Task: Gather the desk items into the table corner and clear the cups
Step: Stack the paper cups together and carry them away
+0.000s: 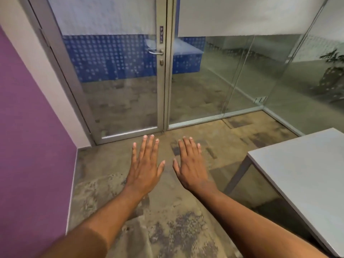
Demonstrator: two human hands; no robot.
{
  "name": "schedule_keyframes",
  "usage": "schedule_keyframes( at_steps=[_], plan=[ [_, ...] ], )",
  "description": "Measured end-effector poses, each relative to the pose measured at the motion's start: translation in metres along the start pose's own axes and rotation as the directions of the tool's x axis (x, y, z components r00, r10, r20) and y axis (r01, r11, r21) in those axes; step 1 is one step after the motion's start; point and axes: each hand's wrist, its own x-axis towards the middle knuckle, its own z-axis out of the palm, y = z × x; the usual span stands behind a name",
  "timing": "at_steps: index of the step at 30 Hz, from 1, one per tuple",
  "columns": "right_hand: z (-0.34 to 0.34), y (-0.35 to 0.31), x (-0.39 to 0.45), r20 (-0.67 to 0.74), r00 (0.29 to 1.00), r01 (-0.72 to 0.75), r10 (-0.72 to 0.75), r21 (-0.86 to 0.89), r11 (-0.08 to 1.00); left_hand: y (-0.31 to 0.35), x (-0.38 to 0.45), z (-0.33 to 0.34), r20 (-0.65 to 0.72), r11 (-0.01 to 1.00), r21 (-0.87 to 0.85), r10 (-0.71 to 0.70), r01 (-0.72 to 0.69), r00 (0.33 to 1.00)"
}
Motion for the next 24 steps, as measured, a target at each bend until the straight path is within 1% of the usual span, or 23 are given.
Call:
schedule_keyframes(
  at_steps=[6, 11, 13, 16, 19, 21, 24],
  plan=[
    [0.055, 0.010, 0.071, 0.029, 0.999, -0.036, 0.034, 0.051, 0.998, -0.027, 0.059, 0.044, 0.027, 0.998, 0.053, 0.017, -0.018, 0.999],
    [0.090, 0.050, 0.150, 0.032, 0.997, -0.072, 0.070, 0.073, 0.995, -0.040, 0.142, 0.088, 0.090, 0.998, 0.062, 0.021, -0.026, 0.996],
    [0.099, 0.070, 0.179, 0.044, 0.994, -0.108, 0.104, 0.091, 0.990, -0.038, 0.176, 0.102, 0.118, 0.997, 0.063, 0.033, -0.040, 0.993],
    [0.113, 0.100, 0.217, 0.053, 0.994, -0.102, 0.098, 0.090, 0.991, -0.030, 0.224, 0.124, 0.127, 0.996, 0.049, 0.064, -0.071, 0.990],
    [0.118, 0.130, 0.253, 0.078, 0.987, -0.151, 0.144, 0.102, 0.983, -0.017, 0.270, 0.143, 0.143, 0.996, -0.005, 0.093, -0.094, 0.985],
    [0.118, 0.152, 0.274, 0.052, 0.984, -0.173, 0.168, 0.095, 0.980, -0.009, 0.302, 0.159, 0.135, 0.991, -0.010, 0.133, -0.133, 0.982],
    [0.121, 0.191, 0.307, 0.051, 0.973, -0.227, 0.223, 0.085, 0.970, 0.006, 0.357, 0.185, 0.149, 0.983, -0.048, 0.181, -0.176, 0.972]
  ],
)
